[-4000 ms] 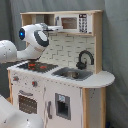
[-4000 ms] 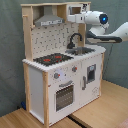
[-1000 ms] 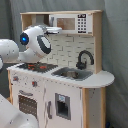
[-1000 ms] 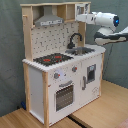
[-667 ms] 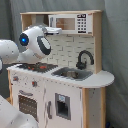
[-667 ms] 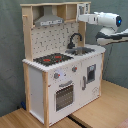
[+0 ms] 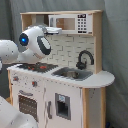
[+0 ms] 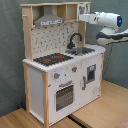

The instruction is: Play with the kitchen

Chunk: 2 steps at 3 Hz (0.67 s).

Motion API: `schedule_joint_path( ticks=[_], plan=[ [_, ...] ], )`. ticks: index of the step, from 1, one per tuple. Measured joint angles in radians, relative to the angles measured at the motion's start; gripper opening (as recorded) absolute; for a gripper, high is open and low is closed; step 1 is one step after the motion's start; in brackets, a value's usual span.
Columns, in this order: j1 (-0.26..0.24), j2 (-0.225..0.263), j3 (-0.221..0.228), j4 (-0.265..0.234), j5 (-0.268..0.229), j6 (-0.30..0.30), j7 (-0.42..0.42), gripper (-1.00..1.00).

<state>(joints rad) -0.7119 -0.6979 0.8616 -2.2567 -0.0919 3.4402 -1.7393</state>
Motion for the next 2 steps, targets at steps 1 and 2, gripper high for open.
schedule_joint_path(
  ticks=[1,2],
  plan=[
    [0.041,-0.062,-0.037,0.013,0.000,-0.028,-0.003,1.00],
    [0.073,-0.144,-0.064,0.016,0.013,-0.059,0.016,1.00]
  ],
)
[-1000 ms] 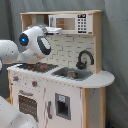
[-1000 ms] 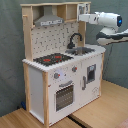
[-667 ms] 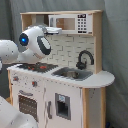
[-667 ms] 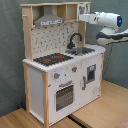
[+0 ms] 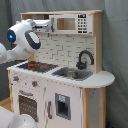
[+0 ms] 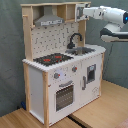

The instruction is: Play with the kitchen

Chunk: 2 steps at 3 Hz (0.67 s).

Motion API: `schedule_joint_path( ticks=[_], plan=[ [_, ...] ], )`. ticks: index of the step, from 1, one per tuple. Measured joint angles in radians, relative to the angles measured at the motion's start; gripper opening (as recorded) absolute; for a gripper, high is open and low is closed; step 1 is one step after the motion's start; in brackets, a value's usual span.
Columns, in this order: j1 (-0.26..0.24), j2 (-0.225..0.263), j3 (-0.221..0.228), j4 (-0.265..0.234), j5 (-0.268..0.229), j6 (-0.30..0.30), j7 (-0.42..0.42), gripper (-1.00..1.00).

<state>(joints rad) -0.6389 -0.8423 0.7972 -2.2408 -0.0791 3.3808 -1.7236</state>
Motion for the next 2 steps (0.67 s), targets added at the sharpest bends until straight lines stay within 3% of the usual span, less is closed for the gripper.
schedule_joint_path(
  ticks=[2],
  plan=[
    [0.002,-0.165,0.005,0.027,0.041,0.005,0.140,1.00]
  ],
)
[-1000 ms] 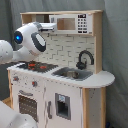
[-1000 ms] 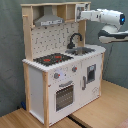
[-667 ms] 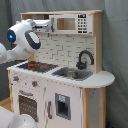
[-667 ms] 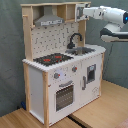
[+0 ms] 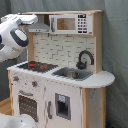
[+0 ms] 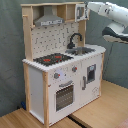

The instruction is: Play with the kitchen

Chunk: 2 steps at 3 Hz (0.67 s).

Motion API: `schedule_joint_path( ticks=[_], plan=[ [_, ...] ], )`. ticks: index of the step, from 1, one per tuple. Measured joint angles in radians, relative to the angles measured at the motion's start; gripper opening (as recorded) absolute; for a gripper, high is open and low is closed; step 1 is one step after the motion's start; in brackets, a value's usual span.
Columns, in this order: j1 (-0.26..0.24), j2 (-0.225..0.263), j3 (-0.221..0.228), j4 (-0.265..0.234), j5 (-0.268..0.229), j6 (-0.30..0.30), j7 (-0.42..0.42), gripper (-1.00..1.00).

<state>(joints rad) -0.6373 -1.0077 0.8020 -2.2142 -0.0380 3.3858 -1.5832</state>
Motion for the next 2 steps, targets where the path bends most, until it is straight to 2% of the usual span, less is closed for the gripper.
schedule_joint_path(
  ticks=[1,2],
  plan=[
    [-0.027,-0.047,0.019,0.019,0.021,0.000,0.090,1.00],
    [-0.079,-0.077,0.043,0.044,0.048,0.000,0.177,1.00]
  ],
)
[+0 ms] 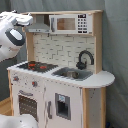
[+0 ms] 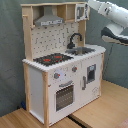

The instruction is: Play with the kitchen

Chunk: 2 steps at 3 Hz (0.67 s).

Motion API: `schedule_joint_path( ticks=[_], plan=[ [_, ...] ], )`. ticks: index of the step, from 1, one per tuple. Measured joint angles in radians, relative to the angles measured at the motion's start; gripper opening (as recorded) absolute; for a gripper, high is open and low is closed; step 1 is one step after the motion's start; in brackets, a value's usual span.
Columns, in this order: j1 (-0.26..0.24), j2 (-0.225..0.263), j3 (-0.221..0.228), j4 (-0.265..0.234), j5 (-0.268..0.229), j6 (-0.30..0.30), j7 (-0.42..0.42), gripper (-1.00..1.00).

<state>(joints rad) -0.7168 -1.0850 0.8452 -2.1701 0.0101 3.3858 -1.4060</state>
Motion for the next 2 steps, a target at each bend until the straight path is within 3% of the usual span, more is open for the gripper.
schedule_joint_path(
  ticks=[2],
  plan=[
    [-0.130,-0.042,0.046,0.063,0.048,-0.003,0.160,1.00]
  ],
)
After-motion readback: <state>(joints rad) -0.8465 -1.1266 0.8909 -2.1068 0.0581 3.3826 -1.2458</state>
